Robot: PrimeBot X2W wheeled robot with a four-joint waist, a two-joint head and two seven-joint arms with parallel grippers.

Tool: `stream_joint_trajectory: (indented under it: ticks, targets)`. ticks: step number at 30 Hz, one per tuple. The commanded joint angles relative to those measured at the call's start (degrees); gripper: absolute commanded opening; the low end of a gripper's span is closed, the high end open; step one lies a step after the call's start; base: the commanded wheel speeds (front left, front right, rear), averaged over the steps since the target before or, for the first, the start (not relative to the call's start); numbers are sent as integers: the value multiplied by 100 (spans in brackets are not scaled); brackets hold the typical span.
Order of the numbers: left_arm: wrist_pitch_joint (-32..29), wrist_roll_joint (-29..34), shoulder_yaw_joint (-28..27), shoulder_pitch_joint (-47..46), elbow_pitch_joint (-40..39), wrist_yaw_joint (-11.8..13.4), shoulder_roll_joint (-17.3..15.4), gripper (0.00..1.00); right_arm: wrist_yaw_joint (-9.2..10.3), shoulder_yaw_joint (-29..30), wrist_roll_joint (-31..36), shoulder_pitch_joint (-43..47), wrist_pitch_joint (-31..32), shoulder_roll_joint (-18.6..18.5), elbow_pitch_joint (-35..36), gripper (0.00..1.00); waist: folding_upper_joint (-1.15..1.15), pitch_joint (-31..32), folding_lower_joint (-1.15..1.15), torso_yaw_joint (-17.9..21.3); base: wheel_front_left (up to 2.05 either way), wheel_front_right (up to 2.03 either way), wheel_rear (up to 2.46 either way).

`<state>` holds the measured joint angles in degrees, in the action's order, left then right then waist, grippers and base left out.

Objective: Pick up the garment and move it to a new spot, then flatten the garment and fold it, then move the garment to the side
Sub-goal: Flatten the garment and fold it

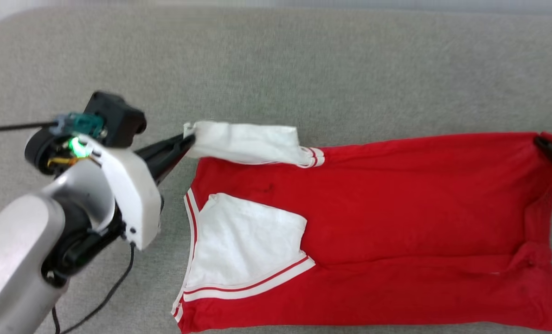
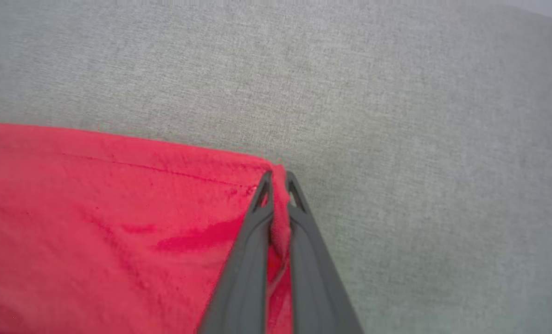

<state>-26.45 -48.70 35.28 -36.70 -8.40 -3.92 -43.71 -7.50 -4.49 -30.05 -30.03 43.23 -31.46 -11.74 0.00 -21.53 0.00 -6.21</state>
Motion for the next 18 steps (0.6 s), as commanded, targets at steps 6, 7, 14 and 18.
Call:
stream_joint_trajectory:
  ticks: [6,7,14,18]
  targets:
    - [258,-210,-104,1023,-411,376,-348,0,2,297,-259,1035,-267,188,725,0,0,717,0,182,0,0,0]
    - [272,-235,-105,1177,-460,428,-411,0,2,347,-284,1201,-290,219,824,0,0,781,0,190,0,0,0]
    - [306,-405,104,2154,-689,645,-660,0,2,543,-565,2402,-78,378,1284,0,0,997,0,218,0,0,0]
    - [418,-348,263,2495,-492,669,-676,0,2,404,-441,2873,-44,78,1296,0,0,976,0,215,0,0,0]
